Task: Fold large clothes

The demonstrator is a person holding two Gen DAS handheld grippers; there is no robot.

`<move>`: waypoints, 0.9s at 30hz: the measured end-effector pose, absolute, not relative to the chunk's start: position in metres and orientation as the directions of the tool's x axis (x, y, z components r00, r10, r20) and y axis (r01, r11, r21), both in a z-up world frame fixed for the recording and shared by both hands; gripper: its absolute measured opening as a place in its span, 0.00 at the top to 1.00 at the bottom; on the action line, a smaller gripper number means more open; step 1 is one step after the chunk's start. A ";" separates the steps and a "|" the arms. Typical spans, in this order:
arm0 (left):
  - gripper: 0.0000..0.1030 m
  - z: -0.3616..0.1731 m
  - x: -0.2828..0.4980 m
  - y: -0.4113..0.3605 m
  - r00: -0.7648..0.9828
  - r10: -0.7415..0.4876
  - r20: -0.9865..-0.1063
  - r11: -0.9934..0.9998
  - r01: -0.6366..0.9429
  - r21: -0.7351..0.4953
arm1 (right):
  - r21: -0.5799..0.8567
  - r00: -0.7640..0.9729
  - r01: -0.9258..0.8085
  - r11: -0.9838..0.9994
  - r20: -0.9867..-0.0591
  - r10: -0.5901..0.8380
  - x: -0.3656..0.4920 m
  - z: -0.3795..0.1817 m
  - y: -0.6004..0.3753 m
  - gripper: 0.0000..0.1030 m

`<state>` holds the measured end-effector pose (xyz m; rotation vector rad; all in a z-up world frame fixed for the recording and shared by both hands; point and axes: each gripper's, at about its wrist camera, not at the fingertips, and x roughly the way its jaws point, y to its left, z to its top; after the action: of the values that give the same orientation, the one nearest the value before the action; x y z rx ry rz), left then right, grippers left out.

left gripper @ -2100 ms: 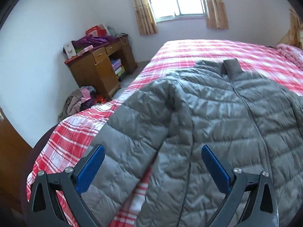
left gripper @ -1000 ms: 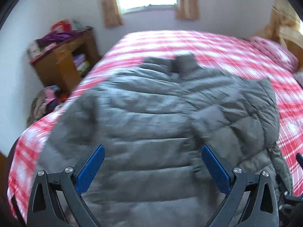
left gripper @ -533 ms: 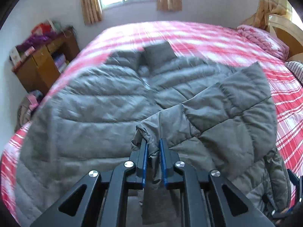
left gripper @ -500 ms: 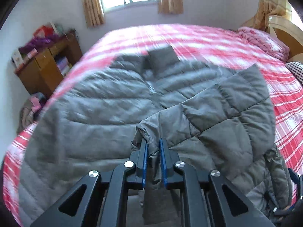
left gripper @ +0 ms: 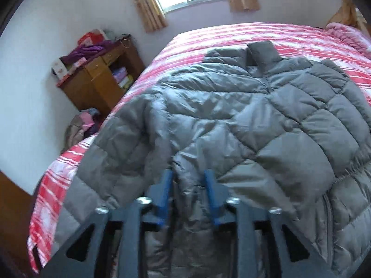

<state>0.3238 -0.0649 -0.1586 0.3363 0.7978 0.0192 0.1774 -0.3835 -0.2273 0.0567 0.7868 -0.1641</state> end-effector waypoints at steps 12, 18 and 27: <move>0.05 -0.111 0.329 -0.079 0.843 0.139 -0.520 0.975 -0.024 0.222 | -0.011 0.825 0.137 0.991 -0.553 -0.120 0.228 -0.104 -0.387 0.10; 0.05 -0.176 0.369 -0.113 0.799 0.233 -0.554 0.936 -0.030 0.351 | -0.059 0.830 0.058 0.997 -0.553 -0.081 0.329 -0.143 -0.365 0.15; 0.03 -0.216 0.397 -0.105 0.703 0.234 -0.671 0.944 0.002 0.331 | -0.058 0.711 0.007 0.998 -0.702 -0.045 0.367 -0.210 -0.363 0.17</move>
<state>0.3973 -0.1045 -0.2156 0.3203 0.7837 0.1316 0.3671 -0.3634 -0.2103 -0.0521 0.7794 -0.0288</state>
